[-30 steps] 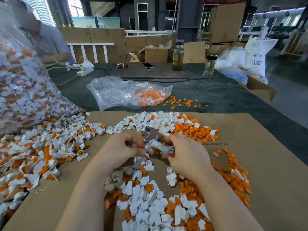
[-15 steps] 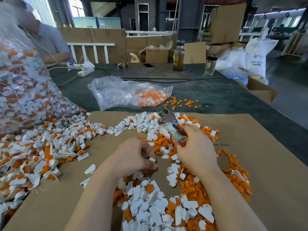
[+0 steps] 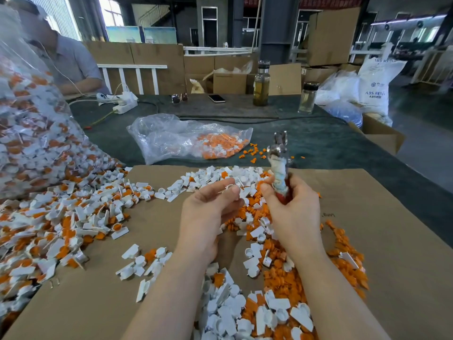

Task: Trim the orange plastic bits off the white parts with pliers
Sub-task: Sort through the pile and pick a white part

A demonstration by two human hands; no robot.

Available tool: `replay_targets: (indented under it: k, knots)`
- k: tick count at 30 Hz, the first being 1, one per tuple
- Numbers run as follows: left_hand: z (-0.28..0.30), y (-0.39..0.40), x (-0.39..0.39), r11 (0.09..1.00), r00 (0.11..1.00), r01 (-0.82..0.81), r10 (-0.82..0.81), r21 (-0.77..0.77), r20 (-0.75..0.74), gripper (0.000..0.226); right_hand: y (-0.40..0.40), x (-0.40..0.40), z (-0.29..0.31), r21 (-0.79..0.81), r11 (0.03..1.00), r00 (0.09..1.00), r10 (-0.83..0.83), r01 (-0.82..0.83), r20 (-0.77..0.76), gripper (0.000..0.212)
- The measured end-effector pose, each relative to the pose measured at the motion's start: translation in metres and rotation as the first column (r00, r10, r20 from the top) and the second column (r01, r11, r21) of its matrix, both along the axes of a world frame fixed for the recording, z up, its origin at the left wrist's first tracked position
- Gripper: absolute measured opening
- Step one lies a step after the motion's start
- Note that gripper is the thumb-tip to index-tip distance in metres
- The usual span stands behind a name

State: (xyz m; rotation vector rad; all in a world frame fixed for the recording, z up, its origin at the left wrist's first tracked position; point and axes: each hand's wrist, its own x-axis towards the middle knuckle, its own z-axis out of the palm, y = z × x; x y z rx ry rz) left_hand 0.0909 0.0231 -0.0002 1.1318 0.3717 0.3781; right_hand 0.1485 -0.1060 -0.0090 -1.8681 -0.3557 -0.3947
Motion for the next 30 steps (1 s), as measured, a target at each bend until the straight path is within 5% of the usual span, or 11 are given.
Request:
replay_targets:
  k: [5, 30]
  knots:
    - [-0.002, -0.010, 0.002, 0.998, 0.998, -0.052, 0.052, -0.040, 0.017, 0.024, 0.004, -0.003, -0.001, 0.104, 0.992, 0.998, 0.064, -0.065, 0.018, 0.008]
    - [-0.002, -0.022, 0.004, 0.992, 0.995, -0.089, 0.091, -0.088, 0.029, 0.014, 0.010, -0.003, -0.005, 0.039, 0.997, 0.996, 0.058, -0.061, 0.069, 0.016]
